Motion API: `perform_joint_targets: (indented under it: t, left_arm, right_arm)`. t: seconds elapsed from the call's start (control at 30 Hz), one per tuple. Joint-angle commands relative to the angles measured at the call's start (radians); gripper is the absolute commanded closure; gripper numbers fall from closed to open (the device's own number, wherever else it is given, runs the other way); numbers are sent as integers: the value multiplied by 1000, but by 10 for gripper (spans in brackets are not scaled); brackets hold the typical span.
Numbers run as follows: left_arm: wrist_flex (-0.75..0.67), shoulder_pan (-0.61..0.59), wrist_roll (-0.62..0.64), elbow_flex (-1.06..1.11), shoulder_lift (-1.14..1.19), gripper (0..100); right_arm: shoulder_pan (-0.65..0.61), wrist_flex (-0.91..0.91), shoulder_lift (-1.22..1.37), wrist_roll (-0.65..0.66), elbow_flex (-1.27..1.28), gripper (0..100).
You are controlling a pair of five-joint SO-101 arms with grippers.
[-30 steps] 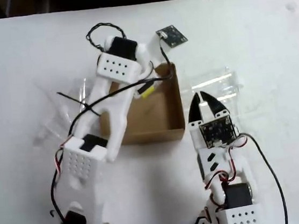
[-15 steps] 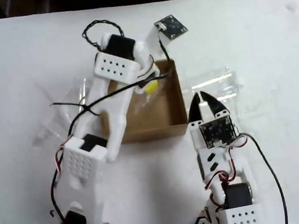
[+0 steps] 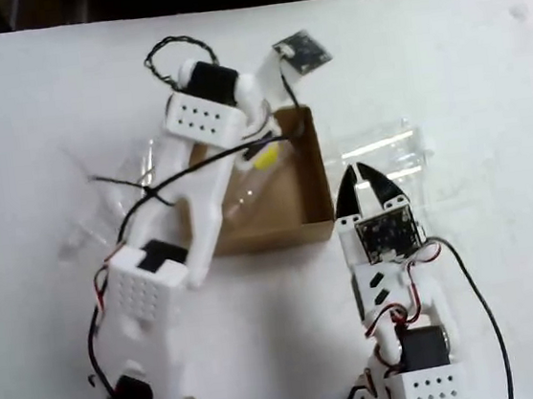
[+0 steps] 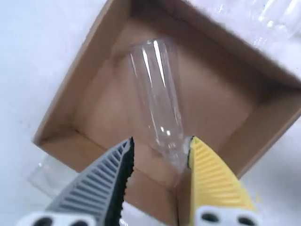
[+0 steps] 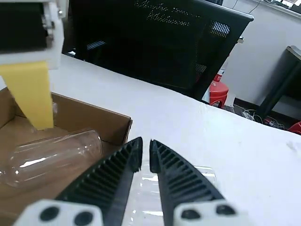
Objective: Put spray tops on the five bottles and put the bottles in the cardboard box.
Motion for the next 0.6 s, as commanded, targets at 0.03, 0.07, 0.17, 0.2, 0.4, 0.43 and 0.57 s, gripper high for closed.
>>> perform_joint_targets:
  t: [0.03,0.07,0.17,0.2,0.4,0.43,0.57]
  left_arm:
    - [6,-64,-77,410,-179,823]
    - [3,-64,-92,488,-209,823]
    - [-25,-61,-114,626,-294,823]
    - [-55,-65,-110,660,-314,823]
    - [-213,-125,-107,760,-335,821]
    - [-227,-136,-107,772,-335,820]
    - [-281,-166,-106,821,-335,819]
  right_arm:
    - [4,-16,1,8,8,981]
    - [4,-18,1,8,8,981]
    - [2,-19,1,8,8,981]
    - [2,-19,1,8,8,981]
    - [2,-16,1,8,8,981]
    - [2,-16,1,8,8,981]
    - [2,-16,1,8,8,981]
